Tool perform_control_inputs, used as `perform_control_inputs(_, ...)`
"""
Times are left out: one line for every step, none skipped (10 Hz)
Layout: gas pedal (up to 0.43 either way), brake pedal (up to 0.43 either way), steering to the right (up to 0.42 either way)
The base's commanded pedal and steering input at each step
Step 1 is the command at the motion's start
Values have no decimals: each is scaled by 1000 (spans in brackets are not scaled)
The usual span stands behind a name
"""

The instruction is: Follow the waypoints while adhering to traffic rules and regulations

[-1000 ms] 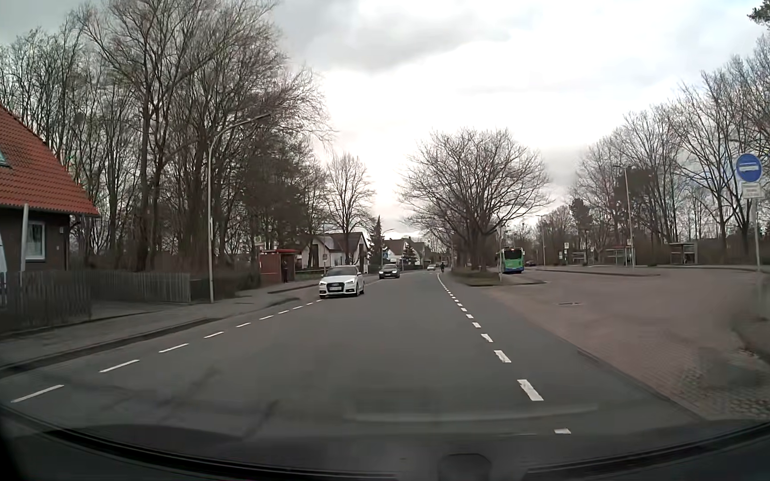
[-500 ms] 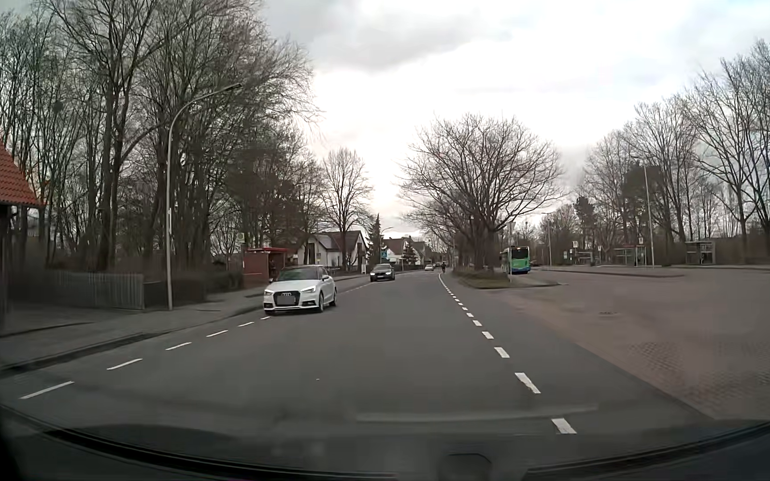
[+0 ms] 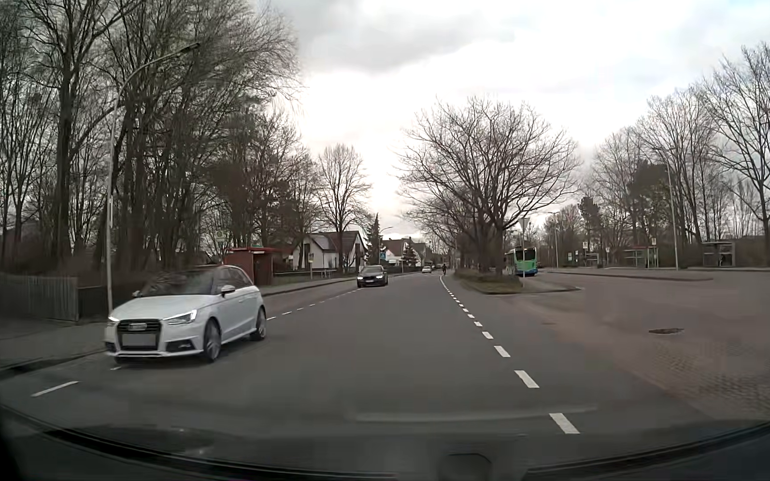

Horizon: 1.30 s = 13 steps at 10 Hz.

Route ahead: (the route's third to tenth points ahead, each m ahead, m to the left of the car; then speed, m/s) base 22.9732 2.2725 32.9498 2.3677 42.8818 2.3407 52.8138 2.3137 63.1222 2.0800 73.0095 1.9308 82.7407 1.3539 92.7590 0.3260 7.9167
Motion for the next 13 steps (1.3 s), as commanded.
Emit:
perform_control_inputs(110,0,1)
perform_control_inputs(110,0,1)
perform_control_inputs(110,0,1)
perform_control_inputs(110,0,1)
perform_control_inputs(118,0,1)
perform_control_inputs(138,0,1)
perform_control_inputs(150,0,1)
perform_control_inputs(150,0,1)
perform_control_inputs(150,0,1)
perform_control_inputs(150,0,2)
perform_control_inputs(150,0,3)
perform_control_inputs(150,0,3)
perform_control_inputs(150,0,2)
